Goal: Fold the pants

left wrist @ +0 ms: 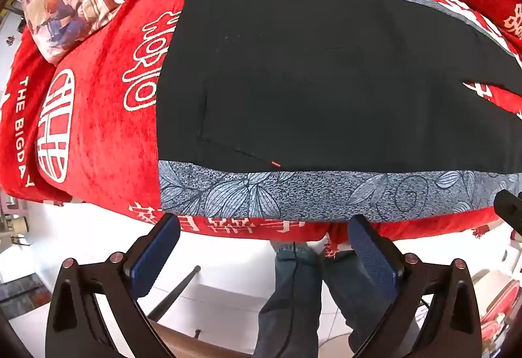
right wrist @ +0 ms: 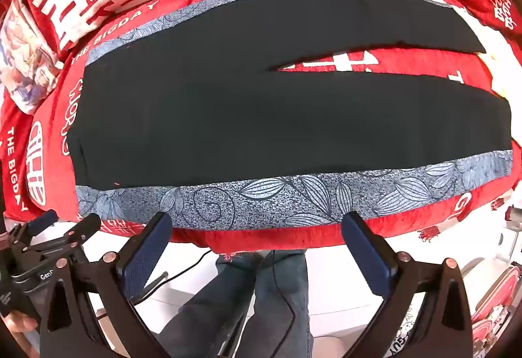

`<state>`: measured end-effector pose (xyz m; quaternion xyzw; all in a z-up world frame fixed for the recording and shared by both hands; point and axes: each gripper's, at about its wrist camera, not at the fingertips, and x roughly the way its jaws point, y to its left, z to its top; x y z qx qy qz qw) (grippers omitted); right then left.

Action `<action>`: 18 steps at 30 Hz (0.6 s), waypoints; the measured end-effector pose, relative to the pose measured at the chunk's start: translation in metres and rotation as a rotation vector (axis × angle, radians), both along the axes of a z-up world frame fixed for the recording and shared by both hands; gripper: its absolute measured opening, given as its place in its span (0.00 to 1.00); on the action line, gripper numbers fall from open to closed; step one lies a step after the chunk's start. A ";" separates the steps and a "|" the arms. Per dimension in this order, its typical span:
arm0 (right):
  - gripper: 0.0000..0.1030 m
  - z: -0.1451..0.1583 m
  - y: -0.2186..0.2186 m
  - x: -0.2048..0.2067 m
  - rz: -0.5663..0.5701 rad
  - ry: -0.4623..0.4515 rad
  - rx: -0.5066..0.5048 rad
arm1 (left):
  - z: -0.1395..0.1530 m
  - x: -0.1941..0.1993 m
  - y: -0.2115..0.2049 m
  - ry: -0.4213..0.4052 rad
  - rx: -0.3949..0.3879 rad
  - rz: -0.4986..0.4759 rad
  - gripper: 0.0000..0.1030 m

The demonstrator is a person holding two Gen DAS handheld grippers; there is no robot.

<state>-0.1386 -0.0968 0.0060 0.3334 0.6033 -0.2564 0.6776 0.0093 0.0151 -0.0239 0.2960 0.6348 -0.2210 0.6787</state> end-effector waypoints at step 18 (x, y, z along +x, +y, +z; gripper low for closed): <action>1.00 0.003 0.002 0.003 0.003 0.001 -0.008 | 0.002 0.000 -0.001 -0.010 -0.008 0.003 1.00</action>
